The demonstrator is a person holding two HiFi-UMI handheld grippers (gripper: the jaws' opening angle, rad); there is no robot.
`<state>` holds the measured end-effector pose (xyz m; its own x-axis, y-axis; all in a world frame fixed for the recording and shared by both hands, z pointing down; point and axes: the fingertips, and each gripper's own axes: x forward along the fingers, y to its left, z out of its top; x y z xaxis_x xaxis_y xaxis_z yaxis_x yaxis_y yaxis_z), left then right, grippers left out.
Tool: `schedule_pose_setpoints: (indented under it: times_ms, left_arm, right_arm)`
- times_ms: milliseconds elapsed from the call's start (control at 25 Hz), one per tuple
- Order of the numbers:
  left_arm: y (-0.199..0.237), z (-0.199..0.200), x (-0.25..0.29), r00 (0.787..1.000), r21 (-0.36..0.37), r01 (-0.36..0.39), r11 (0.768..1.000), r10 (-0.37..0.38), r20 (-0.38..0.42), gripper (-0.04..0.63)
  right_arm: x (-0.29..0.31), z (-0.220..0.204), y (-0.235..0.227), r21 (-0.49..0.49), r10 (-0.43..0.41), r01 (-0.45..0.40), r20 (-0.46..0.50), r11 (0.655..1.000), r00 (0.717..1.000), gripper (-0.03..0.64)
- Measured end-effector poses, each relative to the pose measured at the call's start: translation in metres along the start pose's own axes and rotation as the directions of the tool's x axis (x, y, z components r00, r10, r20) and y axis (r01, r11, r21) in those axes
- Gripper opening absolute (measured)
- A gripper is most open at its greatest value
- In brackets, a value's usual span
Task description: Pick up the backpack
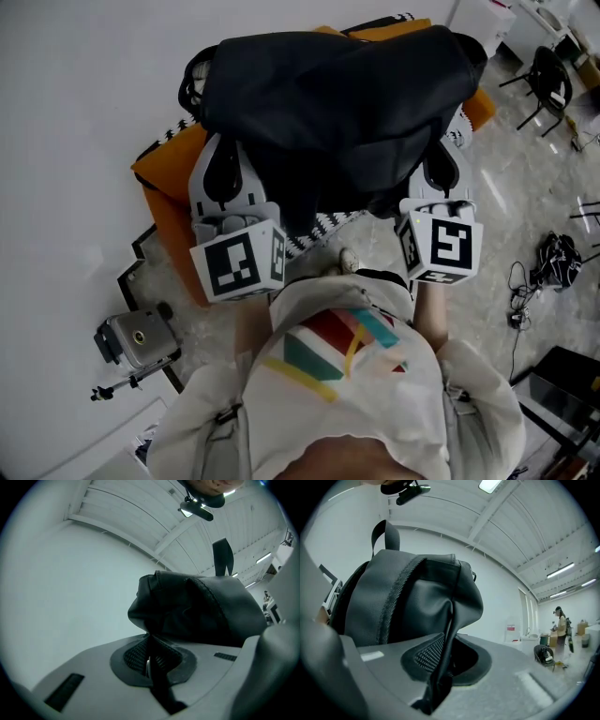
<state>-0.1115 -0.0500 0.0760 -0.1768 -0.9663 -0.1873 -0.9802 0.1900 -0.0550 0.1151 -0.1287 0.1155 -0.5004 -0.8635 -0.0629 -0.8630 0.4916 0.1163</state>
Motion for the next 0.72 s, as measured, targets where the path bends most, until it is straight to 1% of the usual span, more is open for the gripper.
schedule_pose_setpoints:
  times_ms: [280,720]
  left_arm:
    - [-0.005,0.000,-0.003,1.000,0.010,-0.007,1.000,0.007,0.007,0.020]
    - [0.000,-0.002,0.003,1.000,0.011,-0.022,1.000,0.021,0.006,0.020]
  right_arm:
    - [-0.003,0.001,-0.003,-0.006,0.003,-0.003,0.007,1.000,1.000,0.041]
    - [0.008,0.003,0.000,-0.011,0.022,-0.021,0.011,1.000,1.000,0.041]
